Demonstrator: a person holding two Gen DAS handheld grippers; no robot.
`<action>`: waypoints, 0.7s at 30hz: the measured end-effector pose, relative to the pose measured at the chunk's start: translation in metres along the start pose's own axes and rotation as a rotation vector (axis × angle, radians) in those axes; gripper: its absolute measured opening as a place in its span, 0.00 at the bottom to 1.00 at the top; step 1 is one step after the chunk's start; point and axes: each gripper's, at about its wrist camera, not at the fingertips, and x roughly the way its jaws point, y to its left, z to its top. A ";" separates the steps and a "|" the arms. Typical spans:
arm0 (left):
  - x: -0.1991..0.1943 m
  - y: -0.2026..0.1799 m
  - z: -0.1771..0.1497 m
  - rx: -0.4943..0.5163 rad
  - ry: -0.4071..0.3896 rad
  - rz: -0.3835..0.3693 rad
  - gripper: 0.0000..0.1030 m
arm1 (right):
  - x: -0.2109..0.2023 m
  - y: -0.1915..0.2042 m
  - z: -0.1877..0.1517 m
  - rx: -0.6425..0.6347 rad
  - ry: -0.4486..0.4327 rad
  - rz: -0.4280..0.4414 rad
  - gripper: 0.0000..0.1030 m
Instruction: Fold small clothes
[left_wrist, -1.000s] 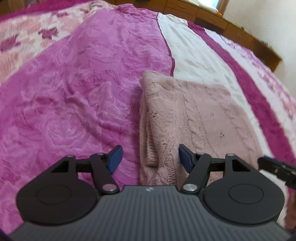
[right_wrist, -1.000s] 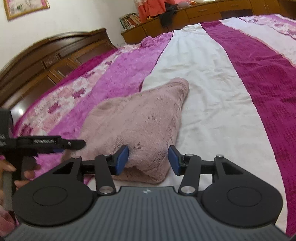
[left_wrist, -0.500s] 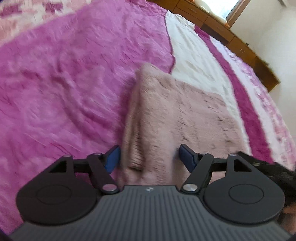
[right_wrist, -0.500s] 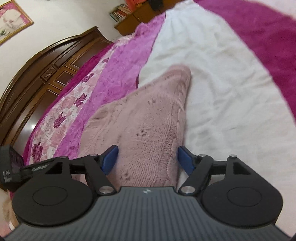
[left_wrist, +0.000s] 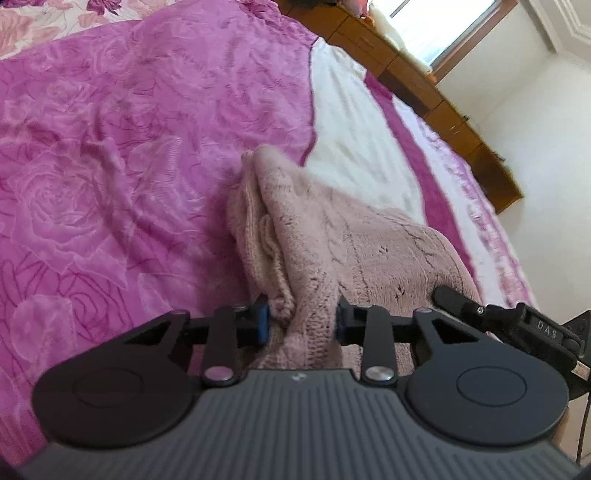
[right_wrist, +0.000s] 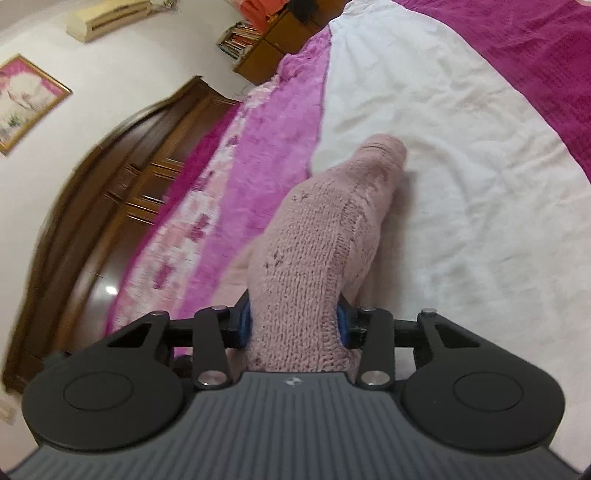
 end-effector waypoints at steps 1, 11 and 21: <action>-0.003 -0.003 -0.001 -0.006 0.002 -0.012 0.32 | -0.006 0.004 0.002 0.007 0.002 0.010 0.45; -0.035 -0.054 -0.042 0.014 0.044 -0.106 0.32 | -0.099 0.025 -0.012 -0.065 -0.004 -0.006 0.45; -0.047 -0.095 -0.102 0.097 0.108 -0.130 0.32 | -0.191 -0.017 -0.056 -0.043 -0.039 -0.085 0.45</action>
